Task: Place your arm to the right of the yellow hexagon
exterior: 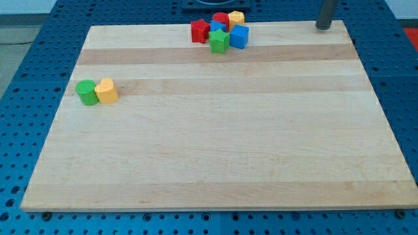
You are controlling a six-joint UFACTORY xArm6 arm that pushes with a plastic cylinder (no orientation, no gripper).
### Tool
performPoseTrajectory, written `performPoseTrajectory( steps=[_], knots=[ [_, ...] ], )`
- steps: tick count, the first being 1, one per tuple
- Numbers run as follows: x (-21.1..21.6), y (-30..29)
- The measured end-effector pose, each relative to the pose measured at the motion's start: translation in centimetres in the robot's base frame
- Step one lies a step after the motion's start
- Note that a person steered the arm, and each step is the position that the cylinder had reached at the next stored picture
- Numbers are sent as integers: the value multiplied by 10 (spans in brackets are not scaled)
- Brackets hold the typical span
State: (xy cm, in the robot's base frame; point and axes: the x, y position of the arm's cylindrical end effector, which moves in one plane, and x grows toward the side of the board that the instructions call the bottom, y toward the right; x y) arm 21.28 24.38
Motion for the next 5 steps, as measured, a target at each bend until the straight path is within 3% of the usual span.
performPoseTrajectory(
  steps=[3, 5],
  knots=[
    [4, 0],
    [-10, -57]
  ],
)
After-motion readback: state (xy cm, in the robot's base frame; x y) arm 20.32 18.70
